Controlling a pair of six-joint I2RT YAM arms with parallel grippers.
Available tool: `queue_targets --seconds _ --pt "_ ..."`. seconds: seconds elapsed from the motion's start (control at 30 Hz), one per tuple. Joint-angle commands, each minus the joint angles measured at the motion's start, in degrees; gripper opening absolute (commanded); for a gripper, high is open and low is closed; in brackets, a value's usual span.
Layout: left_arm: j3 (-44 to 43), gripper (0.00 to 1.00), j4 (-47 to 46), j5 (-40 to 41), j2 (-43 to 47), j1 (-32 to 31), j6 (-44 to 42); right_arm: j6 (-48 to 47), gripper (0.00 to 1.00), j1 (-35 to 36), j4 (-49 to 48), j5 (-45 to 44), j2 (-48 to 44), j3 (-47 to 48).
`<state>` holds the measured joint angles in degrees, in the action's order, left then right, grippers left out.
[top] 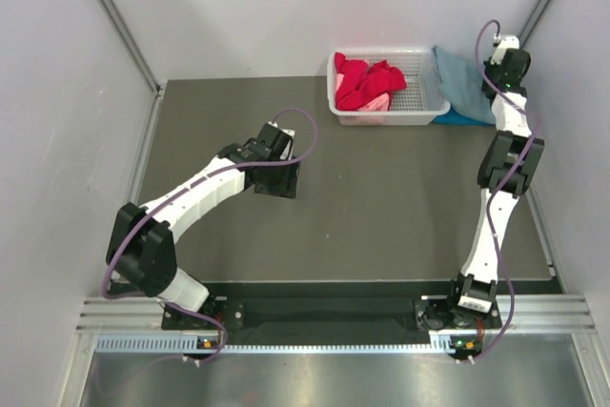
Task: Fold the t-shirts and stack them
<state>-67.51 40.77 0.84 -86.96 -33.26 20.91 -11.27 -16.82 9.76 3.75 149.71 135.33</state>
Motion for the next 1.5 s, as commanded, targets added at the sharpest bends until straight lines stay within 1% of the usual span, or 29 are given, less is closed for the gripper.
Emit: queue_targets --seconds 0.0,0.2,0.23,0.27,0.3,0.4,0.47,0.5,0.53,0.57,0.67,0.7,0.77,0.87,0.93,1.0,1.1,1.17,1.2,1.27,1.3,1.4,1.43,1.47 --pt "-2.4 0.61 1.1 -0.6 -0.4 0.3 0.4 0.5 0.0 -1.3 -6.0 -0.4 0.9 4.1" --pt "-2.6 0.6 2.7 -0.6 -0.5 0.3 1.0 1.5 0.01 -1.4 -7.5 -1.0 1.7 4.4" --pt "-2.5 0.61 2.6 -0.6 -0.4 0.3 1.1 2.1 0.04 -1.4 -7.6 -1.2 1.7 4.6" --pt "-2.4 0.61 2.6 -0.6 -0.2 0.3 1.2 2.4 0.13 -1.4 -7.6 -1.5 1.7 4.5" --pt "-2.1 0.61 2.6 -2.2 -0.2 0.3 1.5 2.6 0.17 -1.5 -7.4 -2.0 1.6 4.5" --pt "-1.8 0.6 2.5 -2.5 -0.1 0.4 1.9 3.4 0.26 -1.6 -6.4 -3.0 0.2 4.5" --pt "-1.9 0.6 2.2 -2.6 0.1 0.4 2.0 4.5 0.32 -1.6 -5.5 -6.3 -1.2 4.9" --pt "-2.2 0.6 1.9 -2.7 0.3 0.4 2.0 4.8 0.38 -1.6 -4.3 -8.5 -2.7 5.4" --pt "-2.3 0.6 1.7 -2.7 0.4 0.3 2.0 5.2 0.4 -1.6 -3.7 -9.4 -3.7 5.5" --pt "-2.3 0.6 1.4 -2.7 0.7 0.4 1.9 5.9 0.45 -1.6 -3.1 -10.0 -4.9 5.4" --pt "-2.2 0.6 0.1 -2.6 1.5 0.3 2.0 7.6 0.52 -1.6 -0.7 -11.2 -10.1 4.2" --pt "-2.1 0.6 -0.3 -2.7 1.9 0.3 2.0 7.8 0.52 -1.4 -0.4 -11.5 -13.2 3.4" --pt "-1.8 0.6 -1.6 -2.3 2.9 0.4 2.0 8.4 0.57 -1.0 1.1 -12.4 -16.1 1.0" --pt "-0.3 0.6 -3.1 -2.2 4.9 0.4 1.9 9.9 0.57 0.9 3.3 -11.4 -21.2 -2.0" --pt "0.4 0.6 -3.2 -2.2 5.9 0.6 1.9 10.8 0.57 3.5 3.9 -10.4 -25.2 -5.3" --pt "1.2 0.6 -3.2 -2.2 7.6 1.0 1.7 10.8 0.52 6.9 5.7 -10.6 -27.9 -6.8" --pt "2.6 0.61 -3.4 -2.0 10.0 1.5 1.5 14.1 0.37 11.2 9.4 -9.5 -29.2 -7.8" --pt "3.4 0.61 -3.3 -2.0 11.8 2.0 1.4 16.4 0.32 13.0 9.7 -8.0 -29.9 -8.6" --pt "3.7 0.61 -3.2 -2.0 12.3 2.1 1.2 17.1 0.31 14.9 9.4 -7.8 -30.2 -10.1" --pt "4.5 0.61 -3.2 -2.1 13.7 2.3 1.2 19.5 0.31 16.4 8.9 -7.2 -30.4 -11.4" --pt "4.7 0.61 -3.0 -2.1 14.2 2.4 1.2 20.2 0.31 19.8 8.0 -5.6 -30.4 -12.5" --pt "6.0 0.61 -2.9 -2.2 16.0 2.6 1.3 22.5 0.29 24.4 7.7 -4.9 -29.2 -13.3" --pt "6.2 0.61 -2.5 -2.2 16.5 2.6 1.3 24.2 0.25 25.4 7.6 -4.8 -28.8 -13.5" --pt "6.4 0.61 -2.3 -2.1 17.3 2.7 1.3 25.4 0.14 26.2 7.0 -4.6 -28.0 -13.8"
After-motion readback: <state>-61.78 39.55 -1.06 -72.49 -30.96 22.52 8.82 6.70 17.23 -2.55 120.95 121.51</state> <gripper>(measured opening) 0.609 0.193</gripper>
